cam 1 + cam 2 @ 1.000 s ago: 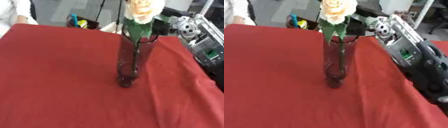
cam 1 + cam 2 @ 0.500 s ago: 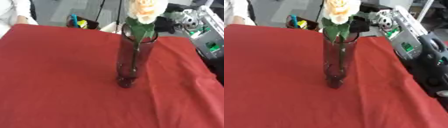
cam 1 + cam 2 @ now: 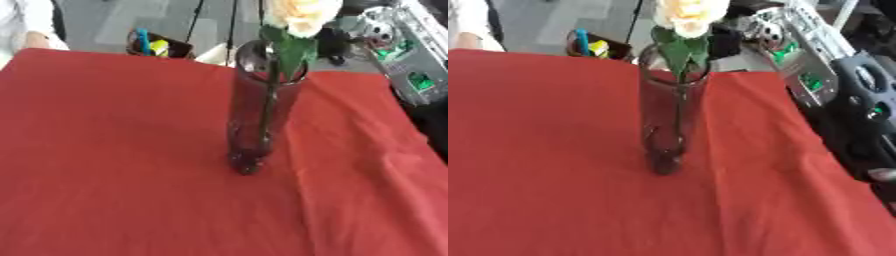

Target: Arrange flowers into the vase.

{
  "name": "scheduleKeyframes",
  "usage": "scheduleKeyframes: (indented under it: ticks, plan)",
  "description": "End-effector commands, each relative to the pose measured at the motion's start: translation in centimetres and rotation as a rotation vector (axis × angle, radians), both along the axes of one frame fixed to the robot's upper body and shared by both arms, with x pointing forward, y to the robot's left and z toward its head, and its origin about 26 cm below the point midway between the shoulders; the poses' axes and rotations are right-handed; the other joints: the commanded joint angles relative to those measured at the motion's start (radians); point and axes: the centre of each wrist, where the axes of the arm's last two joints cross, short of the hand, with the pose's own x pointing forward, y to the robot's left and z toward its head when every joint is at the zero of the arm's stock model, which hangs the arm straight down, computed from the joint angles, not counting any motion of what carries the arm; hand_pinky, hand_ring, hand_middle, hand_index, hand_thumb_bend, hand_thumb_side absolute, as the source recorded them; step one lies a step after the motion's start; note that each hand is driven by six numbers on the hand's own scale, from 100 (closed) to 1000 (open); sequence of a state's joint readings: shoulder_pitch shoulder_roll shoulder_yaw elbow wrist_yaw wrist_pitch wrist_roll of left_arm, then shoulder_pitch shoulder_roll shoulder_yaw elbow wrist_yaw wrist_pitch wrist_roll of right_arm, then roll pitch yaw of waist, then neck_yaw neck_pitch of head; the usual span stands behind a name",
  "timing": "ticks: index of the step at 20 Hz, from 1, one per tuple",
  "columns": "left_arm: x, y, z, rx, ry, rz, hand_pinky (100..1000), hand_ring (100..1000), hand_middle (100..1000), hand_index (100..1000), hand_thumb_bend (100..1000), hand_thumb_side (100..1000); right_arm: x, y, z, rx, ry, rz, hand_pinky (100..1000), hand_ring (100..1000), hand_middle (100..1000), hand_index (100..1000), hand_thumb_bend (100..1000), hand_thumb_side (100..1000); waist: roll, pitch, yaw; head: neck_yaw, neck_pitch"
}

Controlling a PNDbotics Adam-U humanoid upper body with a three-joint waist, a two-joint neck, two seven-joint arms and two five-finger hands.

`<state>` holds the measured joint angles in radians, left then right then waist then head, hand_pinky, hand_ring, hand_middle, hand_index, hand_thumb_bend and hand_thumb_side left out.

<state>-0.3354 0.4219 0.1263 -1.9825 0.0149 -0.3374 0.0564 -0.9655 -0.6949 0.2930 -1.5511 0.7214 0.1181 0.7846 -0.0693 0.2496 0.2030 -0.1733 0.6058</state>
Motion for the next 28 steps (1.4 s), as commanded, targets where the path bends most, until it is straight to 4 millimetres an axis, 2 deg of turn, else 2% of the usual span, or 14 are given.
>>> scheduleKeyframes:
  ticks: [1, 2, 3, 4, 7, 14, 19, 28]
  plan:
    - [-0.3, 0.0, 0.8, 0.023, -0.024, -0.004, 725, 871, 864, 949, 100, 979, -0.1, -1.2, 1.5, -0.055, 0.006, -0.032, 892, 924, 922, 1000, 413, 1000, 0.008, -0.023, -0.001, -0.003, 0.001]
    - [-0.3, 0.0, 0.8, 0.022, -0.024, -0.004, 725, 871, 864, 949, 100, 979, 0.0, -1.3, 1.5, -0.071, 0.028, -0.031, 900, 937, 930, 1000, 471, 1000, 0.008, -0.024, -0.001, -0.003, 0.000]
    - [-0.3, 0.0, 0.8, 0.022, -0.024, -0.004, 725, 871, 864, 949, 100, 979, 0.1, -1.3, 1.6, -0.086, 0.046, -0.032, 907, 950, 935, 1000, 595, 1000, 0.009, -0.025, 0.000, -0.003, -0.001]
    - [-0.3, 0.0, 0.8, 0.022, -0.024, -0.005, 725, 871, 864, 949, 100, 979, 0.3, -1.4, 1.5, -0.098, 0.059, -0.032, 910, 953, 940, 1000, 674, 1000, 0.009, -0.025, 0.000, -0.003, -0.001]
    - [-0.3, 0.0, 0.8, 0.023, -0.023, -0.005, 725, 872, 862, 950, 100, 979, 1.0, -1.6, 1.5, -0.101, 0.080, -0.045, 924, 964, 957, 1000, 765, 1000, 0.008, -0.027, 0.000, -0.003, -0.004]
    - [-0.3, 0.0, 0.8, 0.023, -0.021, -0.005, 724, 872, 861, 950, 100, 979, 2.4, -2.0, 1.0, -0.106, 0.123, -0.055, 942, 981, 974, 1000, 756, 929, 0.004, -0.028, 0.002, -0.002, -0.012]
    - [-0.3, 0.1, 0.7, 0.021, -0.016, -0.001, 725, 872, 861, 950, 100, 979, 2.2, -1.9, 1.7, -0.087, 0.105, -0.031, 939, 964, 961, 1000, 766, 996, 0.002, -0.026, 0.000, 0.002, -0.012]
    - [-0.3, 0.1, 0.7, 0.020, -0.017, 0.001, 725, 872, 858, 949, 100, 978, 1.8, -2.0, 2.1, -0.039, 0.116, 0.005, 934, 951, 947, 1000, 752, 1000, 0.000, -0.026, -0.002, 0.007, -0.011]
